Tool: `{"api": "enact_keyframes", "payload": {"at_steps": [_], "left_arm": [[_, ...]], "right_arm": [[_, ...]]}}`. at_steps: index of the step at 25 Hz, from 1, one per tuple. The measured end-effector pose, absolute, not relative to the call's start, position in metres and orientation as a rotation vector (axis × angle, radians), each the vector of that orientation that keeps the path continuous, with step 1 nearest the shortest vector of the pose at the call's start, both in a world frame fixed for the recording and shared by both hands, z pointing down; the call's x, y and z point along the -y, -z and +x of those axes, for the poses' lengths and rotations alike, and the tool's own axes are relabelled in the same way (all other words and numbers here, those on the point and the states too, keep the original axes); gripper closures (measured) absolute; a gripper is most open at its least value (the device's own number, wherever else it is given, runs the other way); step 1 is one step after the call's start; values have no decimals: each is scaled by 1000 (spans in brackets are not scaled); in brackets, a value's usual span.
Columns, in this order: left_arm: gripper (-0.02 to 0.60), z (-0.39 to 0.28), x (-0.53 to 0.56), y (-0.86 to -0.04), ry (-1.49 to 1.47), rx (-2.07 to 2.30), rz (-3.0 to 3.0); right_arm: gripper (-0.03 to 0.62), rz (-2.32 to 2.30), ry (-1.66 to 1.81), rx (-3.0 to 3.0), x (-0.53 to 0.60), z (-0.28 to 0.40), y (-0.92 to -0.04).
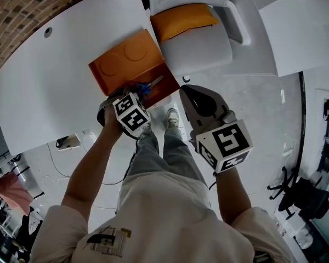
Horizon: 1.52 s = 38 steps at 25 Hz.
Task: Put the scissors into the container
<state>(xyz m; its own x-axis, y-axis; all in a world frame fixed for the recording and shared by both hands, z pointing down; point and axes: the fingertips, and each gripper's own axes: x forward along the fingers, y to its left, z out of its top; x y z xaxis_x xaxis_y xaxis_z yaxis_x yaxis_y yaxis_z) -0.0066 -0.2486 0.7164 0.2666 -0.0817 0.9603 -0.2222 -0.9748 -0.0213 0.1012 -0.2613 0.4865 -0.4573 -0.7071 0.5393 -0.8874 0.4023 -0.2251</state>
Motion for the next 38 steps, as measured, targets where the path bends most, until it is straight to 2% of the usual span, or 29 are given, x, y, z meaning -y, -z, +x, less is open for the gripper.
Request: {"api": "enact_keyframes", "payload": {"at_steps": [11, 20, 32, 38], "left_arm": [[491, -5, 248, -734, -1885, 250, 2334], [465, -7, 249, -720, -1863, 315, 2353], [468, -11, 265, -615, -1558, 591, 2526], [502, -9, 271, -534, -1310, 723, 2655]], "right_arm": [[586, 1376, -708, 2278, 263, 114, -497], [586, 1372, -667, 2251, 258, 118, -492], [586, 1390, -521, 2297, 256, 111, -437], [586, 1378, -412, 2330, 249, 100, -403]]}}
